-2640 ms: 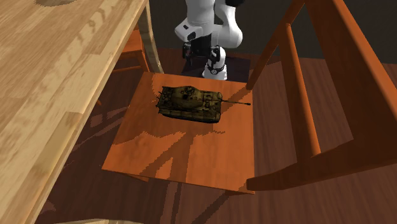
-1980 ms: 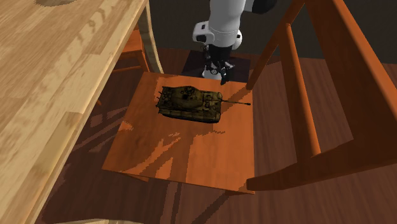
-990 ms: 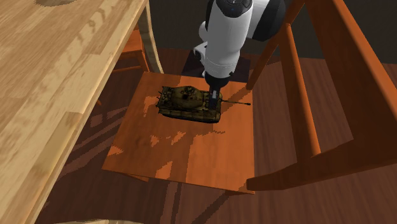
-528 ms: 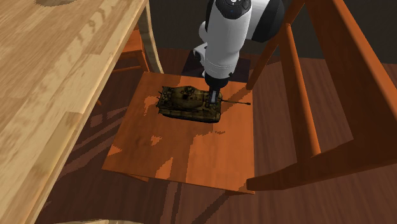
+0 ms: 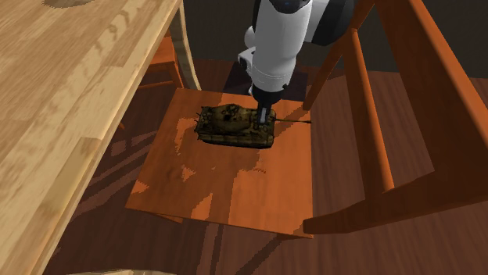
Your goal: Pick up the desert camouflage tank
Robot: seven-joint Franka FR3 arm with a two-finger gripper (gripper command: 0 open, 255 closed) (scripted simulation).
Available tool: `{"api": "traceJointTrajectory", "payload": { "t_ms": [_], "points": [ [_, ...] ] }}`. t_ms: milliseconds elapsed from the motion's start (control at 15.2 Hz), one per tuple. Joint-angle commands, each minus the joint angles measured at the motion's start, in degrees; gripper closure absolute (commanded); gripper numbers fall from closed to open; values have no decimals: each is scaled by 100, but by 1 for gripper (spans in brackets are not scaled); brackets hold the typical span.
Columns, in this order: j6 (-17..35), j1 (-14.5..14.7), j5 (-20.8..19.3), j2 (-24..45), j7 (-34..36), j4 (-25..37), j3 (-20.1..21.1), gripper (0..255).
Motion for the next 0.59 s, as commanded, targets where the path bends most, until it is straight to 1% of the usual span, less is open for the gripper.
{"api": "traceJointTrajectory", "payload": {
  "t_ms": [0, 528],
  "points": [
    [-157, -7, -14, 23, -3, 186, -5, 255],
    [-783, -28, -68, 148, 18, 926, -6, 255]
  ]
}}
